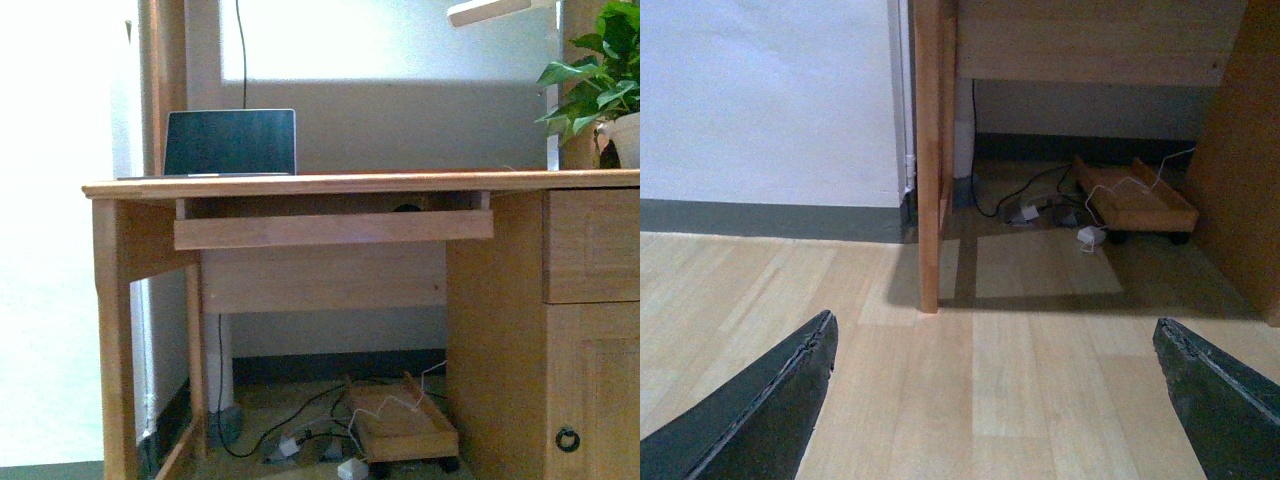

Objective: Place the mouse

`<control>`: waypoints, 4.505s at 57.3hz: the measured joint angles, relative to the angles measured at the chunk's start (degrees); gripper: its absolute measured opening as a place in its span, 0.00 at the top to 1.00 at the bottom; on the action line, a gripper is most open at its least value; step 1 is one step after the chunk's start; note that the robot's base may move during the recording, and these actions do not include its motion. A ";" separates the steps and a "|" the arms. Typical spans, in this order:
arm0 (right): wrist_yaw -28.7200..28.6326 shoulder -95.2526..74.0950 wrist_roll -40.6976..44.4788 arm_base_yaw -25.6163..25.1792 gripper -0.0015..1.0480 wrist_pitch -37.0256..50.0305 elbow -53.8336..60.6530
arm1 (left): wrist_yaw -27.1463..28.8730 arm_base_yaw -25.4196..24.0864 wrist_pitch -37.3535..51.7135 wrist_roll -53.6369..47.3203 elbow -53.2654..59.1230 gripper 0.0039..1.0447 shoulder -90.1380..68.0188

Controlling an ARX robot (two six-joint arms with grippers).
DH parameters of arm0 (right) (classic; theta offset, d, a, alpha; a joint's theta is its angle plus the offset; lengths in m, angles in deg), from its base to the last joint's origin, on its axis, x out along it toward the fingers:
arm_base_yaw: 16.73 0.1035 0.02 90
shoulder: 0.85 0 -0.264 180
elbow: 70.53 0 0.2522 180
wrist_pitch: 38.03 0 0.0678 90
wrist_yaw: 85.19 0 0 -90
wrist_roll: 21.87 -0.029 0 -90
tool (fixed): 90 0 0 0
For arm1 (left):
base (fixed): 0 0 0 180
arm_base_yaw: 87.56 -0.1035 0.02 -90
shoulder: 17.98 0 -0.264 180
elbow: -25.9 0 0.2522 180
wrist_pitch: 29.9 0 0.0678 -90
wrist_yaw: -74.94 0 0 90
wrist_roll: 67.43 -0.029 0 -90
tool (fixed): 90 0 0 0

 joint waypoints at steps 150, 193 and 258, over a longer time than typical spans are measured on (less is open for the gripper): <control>-0.02 0.00 0.00 0.00 0.01 0.00 0.02 | -14.64 -2.62 26.29 -32.44 -5.44 0.07 -47.93; -0.02 0.00 0.00 0.00 0.01 0.00 0.00 | -30.95 -8.02 66.60 -91.14 -36.83 0.07 -111.25; -0.02 0.00 0.00 0.00 0.01 0.00 0.00 | -37.92 -4.13 55.32 -94.29 -67.21 0.07 -136.10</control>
